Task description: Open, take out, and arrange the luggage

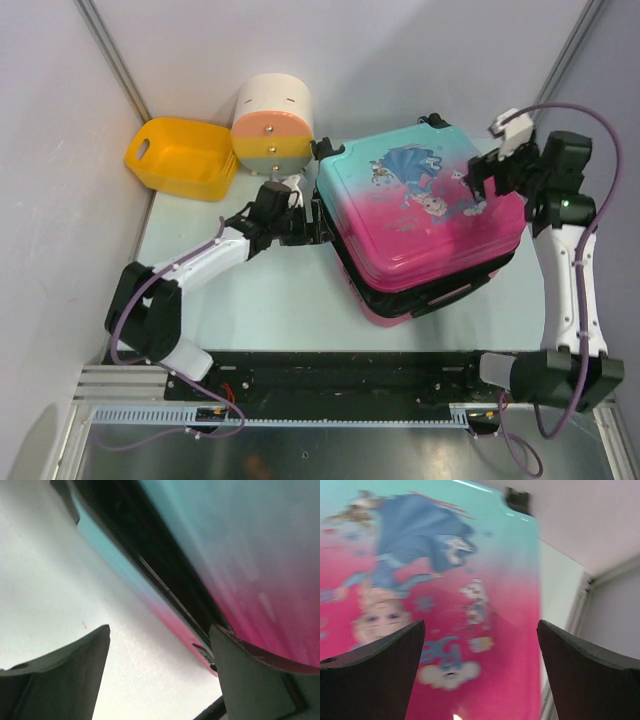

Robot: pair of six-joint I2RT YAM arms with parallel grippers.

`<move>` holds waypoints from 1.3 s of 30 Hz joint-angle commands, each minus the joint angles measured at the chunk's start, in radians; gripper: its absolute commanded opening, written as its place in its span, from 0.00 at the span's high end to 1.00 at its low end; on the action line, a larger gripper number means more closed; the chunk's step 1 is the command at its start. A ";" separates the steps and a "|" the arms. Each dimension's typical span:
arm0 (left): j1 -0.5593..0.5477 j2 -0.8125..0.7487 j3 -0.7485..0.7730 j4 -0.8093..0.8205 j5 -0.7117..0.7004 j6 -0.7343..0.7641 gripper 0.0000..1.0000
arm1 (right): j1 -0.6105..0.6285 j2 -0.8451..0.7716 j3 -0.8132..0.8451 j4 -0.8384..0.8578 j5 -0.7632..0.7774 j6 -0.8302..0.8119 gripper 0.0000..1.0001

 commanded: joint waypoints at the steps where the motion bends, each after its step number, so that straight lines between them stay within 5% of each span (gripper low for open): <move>1: 0.020 0.049 0.059 -0.020 -0.055 -0.081 0.15 | 0.136 -0.119 -0.047 -0.165 -0.027 -0.051 0.01; 6: 0.057 0.138 0.073 -0.020 -0.045 -0.112 0.17 | 0.397 -0.245 -0.130 -0.268 -0.083 -0.005 0.05; 17: 0.062 0.282 0.159 -0.001 0.048 -0.160 0.12 | 0.689 -0.345 -0.345 -0.296 -0.001 -0.087 0.16; 23: 0.088 0.199 0.090 0.078 0.146 -0.141 0.12 | 0.728 -0.366 -0.357 -0.318 -0.002 -0.116 0.17; 39: 0.112 0.190 0.122 0.085 0.065 -0.129 0.11 | 0.747 -0.489 -0.370 -0.316 -0.039 -0.149 0.15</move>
